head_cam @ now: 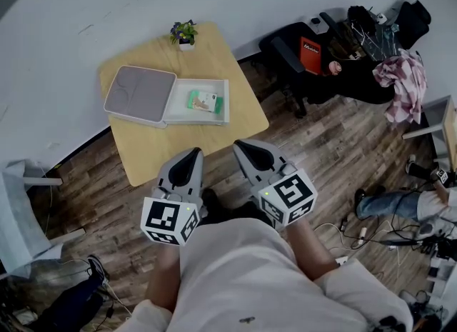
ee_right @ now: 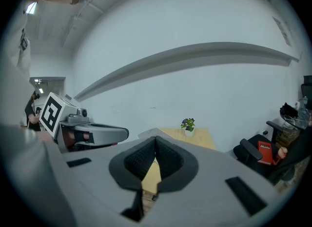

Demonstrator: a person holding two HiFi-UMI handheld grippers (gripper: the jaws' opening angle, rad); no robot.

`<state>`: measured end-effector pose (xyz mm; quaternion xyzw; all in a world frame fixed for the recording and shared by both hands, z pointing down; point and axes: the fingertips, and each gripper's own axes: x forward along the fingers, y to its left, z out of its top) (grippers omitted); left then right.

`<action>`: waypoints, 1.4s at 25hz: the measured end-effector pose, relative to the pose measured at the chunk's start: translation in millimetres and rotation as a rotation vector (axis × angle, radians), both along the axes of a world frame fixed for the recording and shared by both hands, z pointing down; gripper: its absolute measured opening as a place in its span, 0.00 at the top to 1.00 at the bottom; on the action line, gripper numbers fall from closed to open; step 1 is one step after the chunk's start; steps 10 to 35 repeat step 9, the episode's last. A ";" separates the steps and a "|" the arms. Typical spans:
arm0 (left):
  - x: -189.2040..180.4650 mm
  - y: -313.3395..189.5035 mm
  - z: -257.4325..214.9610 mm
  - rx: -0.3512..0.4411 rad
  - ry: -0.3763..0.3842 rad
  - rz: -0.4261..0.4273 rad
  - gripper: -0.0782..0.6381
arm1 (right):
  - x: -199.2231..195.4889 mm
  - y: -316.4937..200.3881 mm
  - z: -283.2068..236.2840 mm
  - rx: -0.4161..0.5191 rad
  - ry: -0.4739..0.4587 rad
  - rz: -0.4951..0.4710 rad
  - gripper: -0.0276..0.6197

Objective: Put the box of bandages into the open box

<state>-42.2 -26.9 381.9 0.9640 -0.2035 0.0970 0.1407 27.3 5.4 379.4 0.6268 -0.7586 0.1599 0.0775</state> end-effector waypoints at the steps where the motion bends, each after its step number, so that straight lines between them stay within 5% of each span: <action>1: -0.1 0.6 -0.5 0.001 0.001 -0.002 0.88 | 0.8 1.2 -1.7 0.006 0.000 0.001 0.95; 35: 1.4 11.9 6.7 -0.004 -0.005 0.004 0.88 | 3.6 15.1 -3.8 0.029 0.003 0.011 0.95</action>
